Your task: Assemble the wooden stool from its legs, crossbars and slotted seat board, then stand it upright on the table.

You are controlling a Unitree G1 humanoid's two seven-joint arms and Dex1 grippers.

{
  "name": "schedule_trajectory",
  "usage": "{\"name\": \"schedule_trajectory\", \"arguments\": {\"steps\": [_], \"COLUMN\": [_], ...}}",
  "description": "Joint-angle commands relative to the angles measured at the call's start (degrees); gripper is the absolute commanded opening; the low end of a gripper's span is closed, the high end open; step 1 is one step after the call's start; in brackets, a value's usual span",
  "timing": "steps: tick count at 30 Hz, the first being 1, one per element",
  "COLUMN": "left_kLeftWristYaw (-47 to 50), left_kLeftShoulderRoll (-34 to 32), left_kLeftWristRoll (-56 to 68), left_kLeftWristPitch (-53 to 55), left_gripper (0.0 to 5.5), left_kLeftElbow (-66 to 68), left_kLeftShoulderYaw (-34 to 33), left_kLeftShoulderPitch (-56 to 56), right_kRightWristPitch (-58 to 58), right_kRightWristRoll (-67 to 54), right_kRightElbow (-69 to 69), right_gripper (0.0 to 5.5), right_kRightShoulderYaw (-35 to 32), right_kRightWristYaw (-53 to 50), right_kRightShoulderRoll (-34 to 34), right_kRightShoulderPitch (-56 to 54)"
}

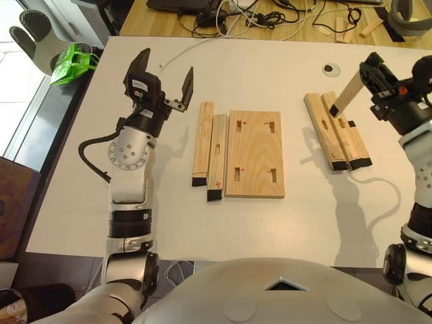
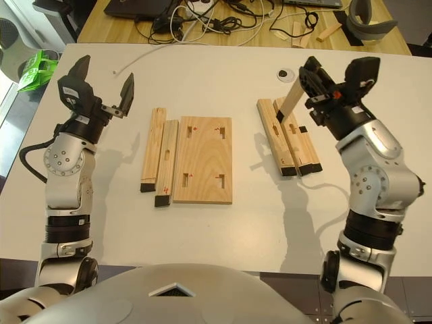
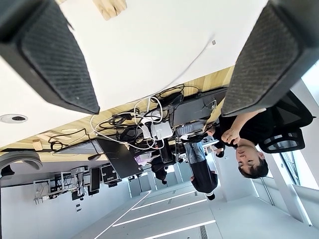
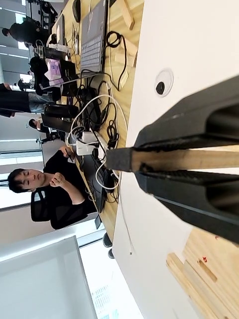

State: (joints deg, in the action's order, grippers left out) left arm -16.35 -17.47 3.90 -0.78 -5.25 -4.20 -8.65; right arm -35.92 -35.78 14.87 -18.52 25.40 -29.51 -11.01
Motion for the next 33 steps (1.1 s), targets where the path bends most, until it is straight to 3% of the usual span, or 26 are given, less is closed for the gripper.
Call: {"name": "schedule_trajectory", "arguments": {"steps": [1, 4, 6, 15, 22, 33], "left_kLeftWristYaw": [1.1, 1.6, 1.8, 2.2, 2.5, 3.0], "left_kLeftShoulderRoll": [0.5, 1.0, 1.2, 1.9, 2.6, 3.1], "left_kLeftWristRoll": [-0.7, -0.5, -0.5, -0.6, -0.8, -0.9], "left_kLeftWristPitch": [1.2, 1.8, 2.2, 3.1, 3.3, 3.8], "left_gripper": [4.52, 4.52, 4.52, 4.52, 4.52, 4.52], "left_kLeftElbow": [-0.4, -0.8, -1.1, -0.8, -1.2, -2.1], "left_kLeftShoulderYaw": [0.2, 0.3, 0.5, 1.3, 2.4, 3.3], "left_kLeftShoulderPitch": [1.3, 1.6, 1.6, 0.0, 0.1, 0.9], "right_kRightWristPitch": [-6.5, -9.6, -9.0, 1.1, 6.8, 8.1], "right_kRightWristRoll": [-10.4, -17.8, -18.3, -12.8, -4.7, -5.6], "right_kRightElbow": [-6.4, -15.5, -20.7, -36.6, -42.7, -39.9], "right_gripper": [0.38, 0.38, 0.38, 0.38, 0.38, 0.38], "right_kRightShoulderYaw": [-10.6, -19.2, -20.0, -15.8, -7.5, -9.4], "right_kRightWristYaw": [-1.3, -4.5, -4.9, -0.9, 4.9, 4.9], "right_kRightShoulderRoll": [-0.9, -1.0, 0.2, 4.8, 8.2, 7.2], "right_kRightShoulderPitch": [-3.0, -5.8, -6.8, -12.7, -10.2, -8.9]}}
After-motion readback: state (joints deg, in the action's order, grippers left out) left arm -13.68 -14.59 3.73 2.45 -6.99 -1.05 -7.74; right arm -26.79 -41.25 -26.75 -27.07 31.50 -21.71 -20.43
